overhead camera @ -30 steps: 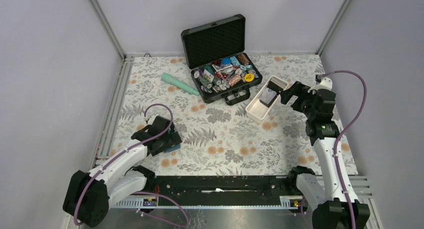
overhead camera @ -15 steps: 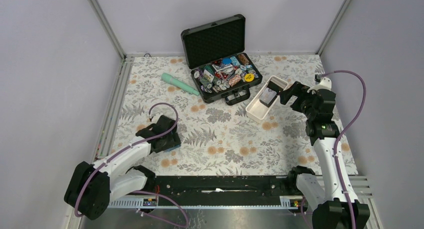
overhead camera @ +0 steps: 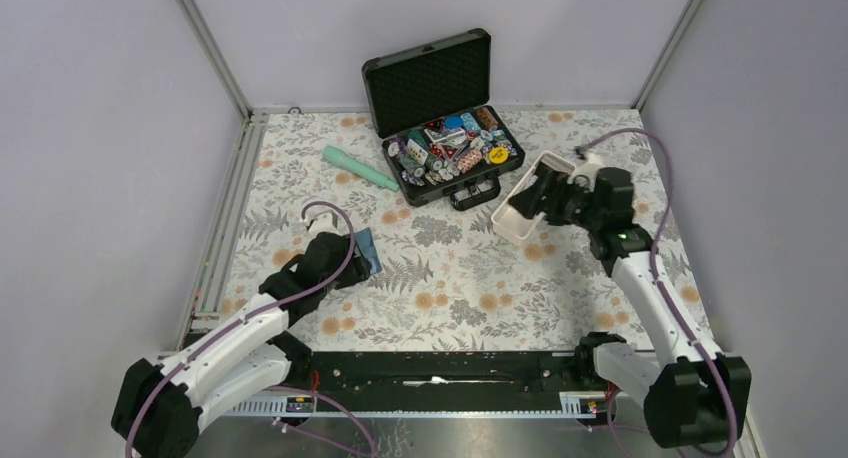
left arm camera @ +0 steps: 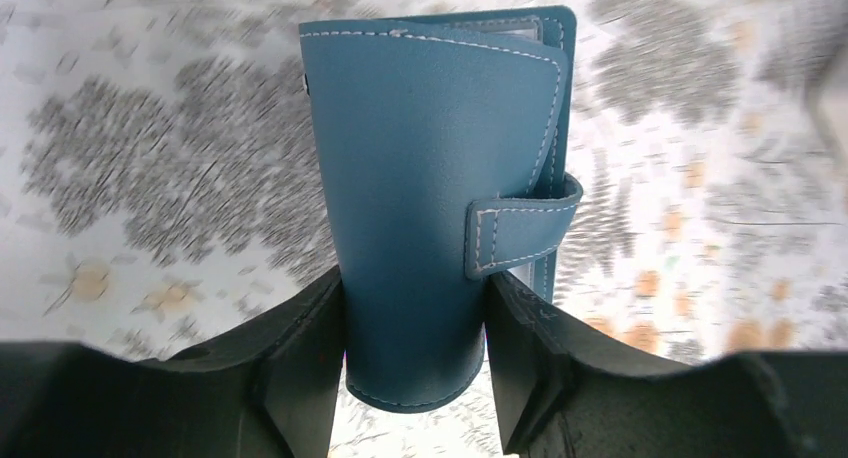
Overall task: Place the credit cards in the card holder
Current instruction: Open the card holder at the center of the board.
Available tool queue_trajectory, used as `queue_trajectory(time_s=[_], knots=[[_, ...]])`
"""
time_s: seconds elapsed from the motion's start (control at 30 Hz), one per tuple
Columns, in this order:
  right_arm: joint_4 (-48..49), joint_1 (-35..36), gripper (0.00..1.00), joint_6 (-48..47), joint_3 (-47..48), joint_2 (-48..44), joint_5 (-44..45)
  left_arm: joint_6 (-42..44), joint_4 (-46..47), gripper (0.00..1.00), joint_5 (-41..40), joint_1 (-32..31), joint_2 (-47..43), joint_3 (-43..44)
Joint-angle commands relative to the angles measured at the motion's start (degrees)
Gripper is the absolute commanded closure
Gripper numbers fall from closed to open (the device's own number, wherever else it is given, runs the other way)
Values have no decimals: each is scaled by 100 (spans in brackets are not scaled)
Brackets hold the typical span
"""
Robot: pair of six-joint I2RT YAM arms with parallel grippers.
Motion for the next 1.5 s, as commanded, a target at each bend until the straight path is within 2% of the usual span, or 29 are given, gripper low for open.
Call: queue_trajectory(time_s=[0.0,0.1,0.23,0.3,0.4,0.6,0.8,0.97,1.17,1.3,1.37,1.47], knots=[[603,1251,0,529,329,309,-21,481,1291,48,-48,-275,-472,108],[1571,1933,1,1271,187,662,-152,699,1943,48,-34,-502,-673,75],[2275,2694,4,1904,285,1010,172,851,2703,47,-33,-868,-582,147],[2482,2896,11,2039,354,1085,195,883,2917,47,-39,-1112,-374,234],[2270,3101,15,1936,522,1080,349,913,3241,47,-78,-1526,-114,352],[1559,3150,16,1566,556,926,480,1109,3641,46,-235,-2204,315,705],[1801,3161,17,1648,365,828,97,1078,3832,45,-114,-2414,805,935],[1623,3161,23,1372,377,669,-20,1113,3336,44,-235,-2538,1084,1289],[658,3164,31,551,628,631,107,1073,3158,43,-303,-2620,1145,1391],[753,3164,47,553,599,603,144,1035,3246,43,-283,-2674,1233,1402],[885,3164,47,602,545,575,153,1035,3218,43,-264,-2695,1318,1451],[910,3164,41,604,521,584,241,1067,3179,43,-217,-2735,1396,1508]])
